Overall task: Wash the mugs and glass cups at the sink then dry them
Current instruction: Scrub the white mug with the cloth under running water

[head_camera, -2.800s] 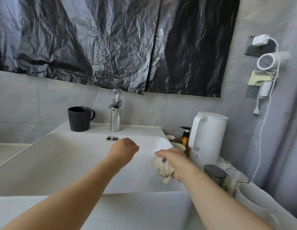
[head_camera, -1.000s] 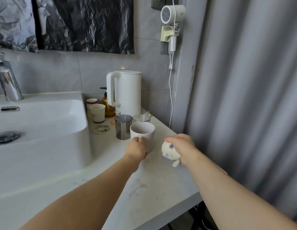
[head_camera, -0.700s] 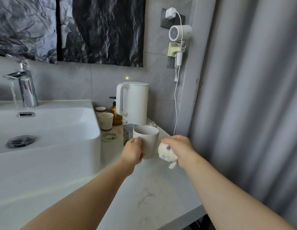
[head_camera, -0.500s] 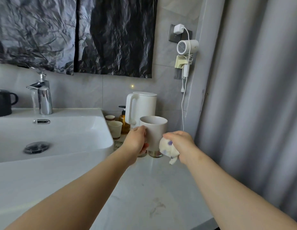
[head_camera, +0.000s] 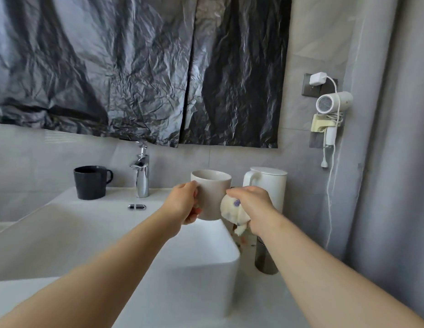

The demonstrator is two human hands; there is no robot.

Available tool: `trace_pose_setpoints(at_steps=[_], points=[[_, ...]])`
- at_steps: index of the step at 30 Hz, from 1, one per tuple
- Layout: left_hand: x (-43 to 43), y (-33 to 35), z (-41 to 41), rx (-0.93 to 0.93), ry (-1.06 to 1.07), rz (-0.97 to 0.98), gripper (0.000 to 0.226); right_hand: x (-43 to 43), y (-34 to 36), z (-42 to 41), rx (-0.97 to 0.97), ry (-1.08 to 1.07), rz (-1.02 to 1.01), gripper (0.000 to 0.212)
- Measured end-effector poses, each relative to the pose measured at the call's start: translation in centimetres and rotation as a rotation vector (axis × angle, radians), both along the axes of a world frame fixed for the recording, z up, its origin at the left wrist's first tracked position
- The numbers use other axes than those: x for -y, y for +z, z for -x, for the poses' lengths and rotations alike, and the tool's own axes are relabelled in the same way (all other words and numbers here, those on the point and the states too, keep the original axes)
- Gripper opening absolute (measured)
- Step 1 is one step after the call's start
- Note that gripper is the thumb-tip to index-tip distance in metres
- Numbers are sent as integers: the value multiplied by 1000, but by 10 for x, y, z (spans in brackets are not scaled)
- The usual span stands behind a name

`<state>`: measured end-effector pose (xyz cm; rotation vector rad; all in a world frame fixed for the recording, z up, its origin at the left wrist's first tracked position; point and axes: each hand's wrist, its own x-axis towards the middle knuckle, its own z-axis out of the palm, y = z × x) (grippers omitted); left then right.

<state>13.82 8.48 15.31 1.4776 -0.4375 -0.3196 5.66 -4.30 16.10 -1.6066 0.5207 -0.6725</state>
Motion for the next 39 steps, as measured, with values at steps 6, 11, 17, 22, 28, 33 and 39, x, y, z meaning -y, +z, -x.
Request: trace_pose_setpoints(at_steps=[6,11,17,22,28,33,39], points=[[-56,-22,-67,-37,148,-99,32,-45,-20,-79,-75,160,-19,11],[-92,-48,-117,-78,191,-184,36,-73,-41,-138,-101,228,-26,12],[-118,-63,-155,-91,201,-275,35,-90,-51,-188,-140,231,-7,21],[-115,-71,-165,-155,197,-284,37,-92,-71,-202,-131,203,-96,24],[-100,-60,-173,-196,149,-286,37,-70,-84,-202,-159,100,-116,20],[-106,-65,-175,-142,72,-322,39,-62,-78,-200,-137,78,-113,23],[-105,-72,-170,240,102,-452,35,-61,-76,-197,-107,-6,-121,27]])
